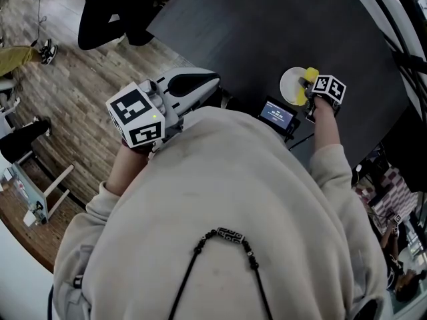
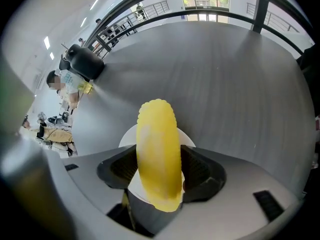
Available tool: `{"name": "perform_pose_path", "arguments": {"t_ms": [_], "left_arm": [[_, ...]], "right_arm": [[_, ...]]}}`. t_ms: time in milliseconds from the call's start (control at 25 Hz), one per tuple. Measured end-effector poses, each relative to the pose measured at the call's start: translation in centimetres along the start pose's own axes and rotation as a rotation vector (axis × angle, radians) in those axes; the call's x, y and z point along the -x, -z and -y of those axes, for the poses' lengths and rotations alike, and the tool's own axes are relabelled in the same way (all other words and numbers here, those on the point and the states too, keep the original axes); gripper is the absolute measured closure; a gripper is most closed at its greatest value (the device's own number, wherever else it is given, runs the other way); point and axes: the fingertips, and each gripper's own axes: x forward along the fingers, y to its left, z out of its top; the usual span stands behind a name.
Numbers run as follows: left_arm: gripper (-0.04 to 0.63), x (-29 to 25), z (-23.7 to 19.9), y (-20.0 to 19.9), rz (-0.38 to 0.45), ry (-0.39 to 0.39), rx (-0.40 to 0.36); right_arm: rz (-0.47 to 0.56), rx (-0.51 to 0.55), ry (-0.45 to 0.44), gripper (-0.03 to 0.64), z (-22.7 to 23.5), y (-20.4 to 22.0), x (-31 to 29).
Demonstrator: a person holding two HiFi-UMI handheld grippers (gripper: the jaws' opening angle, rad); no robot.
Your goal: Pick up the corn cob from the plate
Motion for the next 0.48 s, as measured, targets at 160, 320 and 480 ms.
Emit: {"name": "perform_pose_path", "arguments": {"t_ms": [160, 320, 480], "left_arm": [[0.595, 0.05, 0.25, -0.09, -0.022, 0.002, -0.03], [0.595, -0.55, 0.32, 0.51, -0.058, 0.006, -0.067], [0.595, -0.63, 0.2, 0.36, -0.066, 0.01, -0.065]], "right_arm": [[0.006, -0.002, 0.002, 0.35, -0.47, -0.01, 0.19], [0.008, -0.004, 0.0, 0.351, -0.21, -0.08, 0.08], [0.012, -0.006, -0.006, 0.351, -0.24, -0.11, 0.11]]}}
